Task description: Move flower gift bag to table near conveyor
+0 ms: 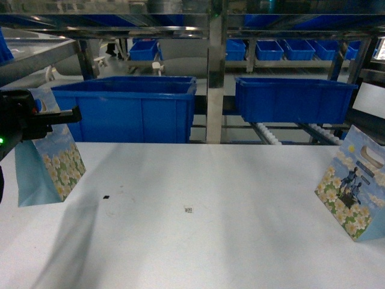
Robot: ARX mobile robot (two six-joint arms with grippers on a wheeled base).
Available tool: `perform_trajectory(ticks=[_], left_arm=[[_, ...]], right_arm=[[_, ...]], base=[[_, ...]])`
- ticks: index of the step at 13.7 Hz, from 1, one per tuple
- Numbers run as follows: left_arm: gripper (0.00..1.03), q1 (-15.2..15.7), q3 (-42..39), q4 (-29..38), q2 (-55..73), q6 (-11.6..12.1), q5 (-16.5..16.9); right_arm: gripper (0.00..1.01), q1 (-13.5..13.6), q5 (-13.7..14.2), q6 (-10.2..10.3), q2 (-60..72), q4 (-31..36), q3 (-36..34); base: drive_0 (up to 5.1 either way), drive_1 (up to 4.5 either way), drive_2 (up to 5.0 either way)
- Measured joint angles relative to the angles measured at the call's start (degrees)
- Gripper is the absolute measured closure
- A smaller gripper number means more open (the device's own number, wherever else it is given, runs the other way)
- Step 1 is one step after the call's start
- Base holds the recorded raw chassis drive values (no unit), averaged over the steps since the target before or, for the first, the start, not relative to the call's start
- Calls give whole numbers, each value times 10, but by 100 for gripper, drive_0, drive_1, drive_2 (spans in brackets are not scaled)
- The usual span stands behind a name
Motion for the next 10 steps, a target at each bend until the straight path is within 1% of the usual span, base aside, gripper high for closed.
perform_trajectory(ticks=[3,6,8,10], left_arm=[[101,22,71,0,62,-25,0],[101,31,144,0,111,-43,3],[101,34,173,0,136,-52,6],[101,30,178,0,151,-59,8]], right_arm=[[3,0,0,0,0,0,0],[3,0,0,0,0,0,0],[3,0,0,0,0,0,0],[3,0,0,1,0,0,0]], base=[[0,0,0],[0,0,0],[0,0,0],[0,0,0]])
